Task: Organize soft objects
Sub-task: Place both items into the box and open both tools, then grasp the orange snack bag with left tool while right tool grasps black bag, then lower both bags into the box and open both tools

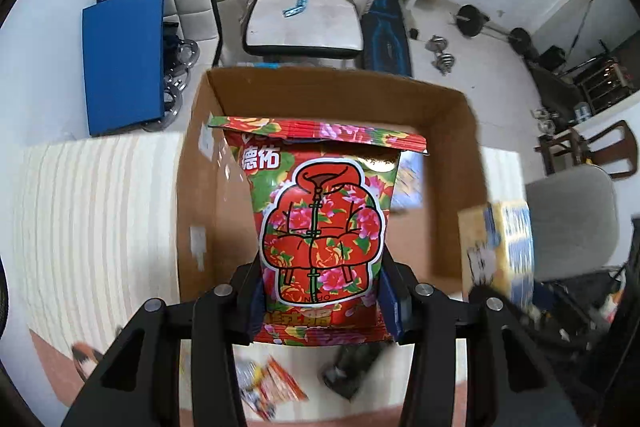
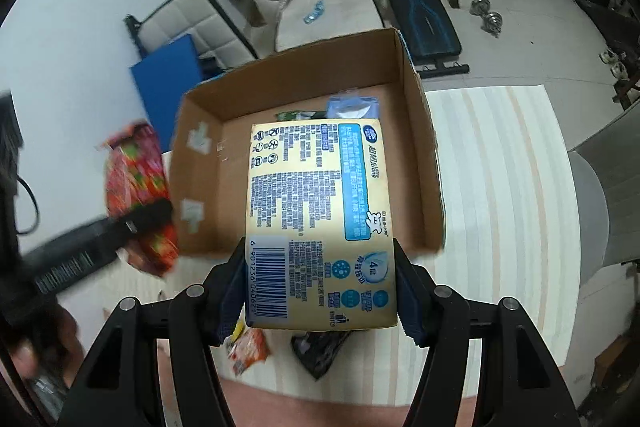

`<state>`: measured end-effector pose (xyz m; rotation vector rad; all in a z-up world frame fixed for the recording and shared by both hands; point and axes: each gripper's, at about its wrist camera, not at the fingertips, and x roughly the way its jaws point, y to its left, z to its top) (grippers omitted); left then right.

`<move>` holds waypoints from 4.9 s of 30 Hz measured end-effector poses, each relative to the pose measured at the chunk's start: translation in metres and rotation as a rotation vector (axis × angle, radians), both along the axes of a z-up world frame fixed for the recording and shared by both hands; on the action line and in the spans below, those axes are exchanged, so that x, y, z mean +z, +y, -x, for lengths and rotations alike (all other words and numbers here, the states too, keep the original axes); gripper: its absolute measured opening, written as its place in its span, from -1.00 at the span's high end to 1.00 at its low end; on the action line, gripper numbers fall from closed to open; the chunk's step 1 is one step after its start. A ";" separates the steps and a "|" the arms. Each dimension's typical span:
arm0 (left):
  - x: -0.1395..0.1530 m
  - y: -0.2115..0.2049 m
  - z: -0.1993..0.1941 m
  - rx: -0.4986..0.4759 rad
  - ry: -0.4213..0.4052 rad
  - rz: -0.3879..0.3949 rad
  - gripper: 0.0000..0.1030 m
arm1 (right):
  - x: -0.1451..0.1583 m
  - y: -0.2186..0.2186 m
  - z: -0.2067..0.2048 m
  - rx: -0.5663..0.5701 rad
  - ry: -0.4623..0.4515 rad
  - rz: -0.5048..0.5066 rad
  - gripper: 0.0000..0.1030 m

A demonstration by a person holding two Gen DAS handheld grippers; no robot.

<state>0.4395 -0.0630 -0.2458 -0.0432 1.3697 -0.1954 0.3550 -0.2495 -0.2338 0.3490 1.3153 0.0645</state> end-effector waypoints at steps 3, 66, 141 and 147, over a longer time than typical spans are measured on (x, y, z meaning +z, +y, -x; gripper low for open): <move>-0.026 0.000 -0.027 0.002 0.027 -0.021 0.16 | -0.027 0.000 -0.018 -0.005 0.036 0.022 -0.28; 0.034 0.049 0.091 0.053 -0.123 -0.082 -0.93 | 0.004 0.032 0.047 0.064 0.008 0.063 -1.00; -0.073 -0.022 0.179 -0.033 0.174 0.059 0.15 | -0.113 0.060 0.168 0.176 0.314 -0.005 0.14; -0.005 -0.003 0.118 -0.025 0.079 0.105 0.14 | -0.018 0.058 0.126 0.205 0.137 -0.094 0.14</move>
